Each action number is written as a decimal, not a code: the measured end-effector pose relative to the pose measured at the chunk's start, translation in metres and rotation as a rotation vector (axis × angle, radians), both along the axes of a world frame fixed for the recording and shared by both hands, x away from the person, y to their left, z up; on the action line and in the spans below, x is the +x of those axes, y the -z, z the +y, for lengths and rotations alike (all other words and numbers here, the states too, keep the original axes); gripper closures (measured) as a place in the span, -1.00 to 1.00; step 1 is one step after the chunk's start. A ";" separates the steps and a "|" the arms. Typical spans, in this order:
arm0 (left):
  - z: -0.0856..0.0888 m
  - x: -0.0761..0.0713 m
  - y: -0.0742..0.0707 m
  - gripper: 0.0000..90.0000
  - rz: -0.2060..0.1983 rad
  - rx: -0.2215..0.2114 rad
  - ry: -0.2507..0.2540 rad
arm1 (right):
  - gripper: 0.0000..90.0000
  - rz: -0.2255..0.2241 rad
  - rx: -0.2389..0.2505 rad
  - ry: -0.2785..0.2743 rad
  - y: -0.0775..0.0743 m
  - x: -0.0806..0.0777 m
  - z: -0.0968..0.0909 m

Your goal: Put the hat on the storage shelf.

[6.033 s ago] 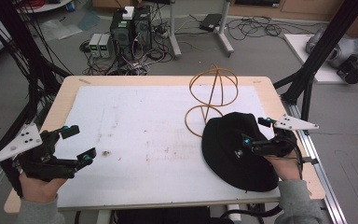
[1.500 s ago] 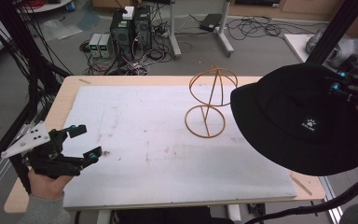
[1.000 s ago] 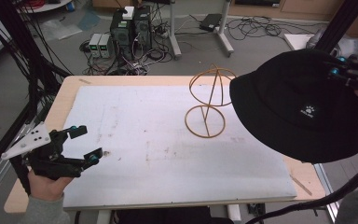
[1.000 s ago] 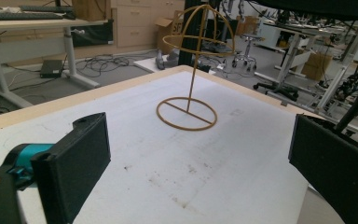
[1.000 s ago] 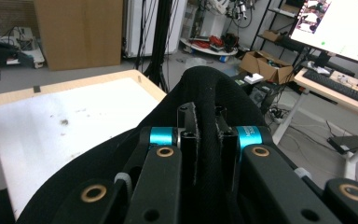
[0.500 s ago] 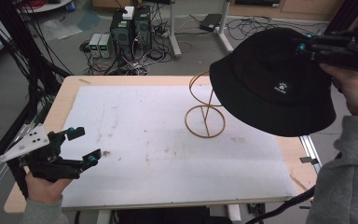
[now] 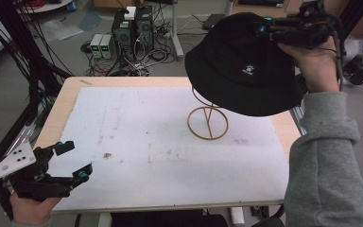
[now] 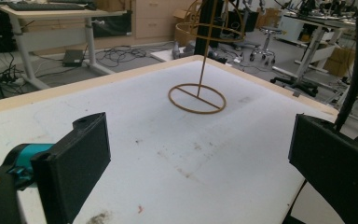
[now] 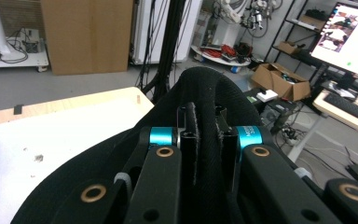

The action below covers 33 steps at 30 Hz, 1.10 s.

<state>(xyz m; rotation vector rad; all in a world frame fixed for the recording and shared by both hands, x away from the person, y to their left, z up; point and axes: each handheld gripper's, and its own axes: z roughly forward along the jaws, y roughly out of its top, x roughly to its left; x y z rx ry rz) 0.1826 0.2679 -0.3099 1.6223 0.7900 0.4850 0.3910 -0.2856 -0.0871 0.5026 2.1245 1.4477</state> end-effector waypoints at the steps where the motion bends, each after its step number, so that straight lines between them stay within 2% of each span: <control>1: 0.000 -0.002 0.000 -0.87 -0.001 0.001 -0.003 | 0.88 0.002 0.001 0.001 0.000 0.003 0.004; 4: 0.000 -0.007 0.000 -0.87 0.001 0.014 -0.009 | 0.88 -0.010 0.010 0.001 0.002 0.014 0.012; 11: 0.003 -0.012 0.002 -0.87 0.010 0.019 -0.024 | 0.88 0.003 0.016 0.011 0.007 0.035 0.023; 14: 0.006 -0.011 0.002 -0.87 0.011 0.014 -0.031 | 0.88 -0.005 0.023 0.007 0.009 0.040 0.025; 20: 0.009 -0.005 0.003 -0.87 0.012 0.008 -0.031 | 0.88 0.017 0.033 0.003 0.016 0.052 0.032; 25: 0.008 0.002 0.004 -0.87 0.018 0.003 -0.023 | 0.87 0.036 0.021 0.010 0.029 0.063 0.038; 33: 0.004 0.008 0.008 -0.87 0.034 0.010 -0.012 | 0.87 0.113 0.023 0.023 0.063 0.079 0.038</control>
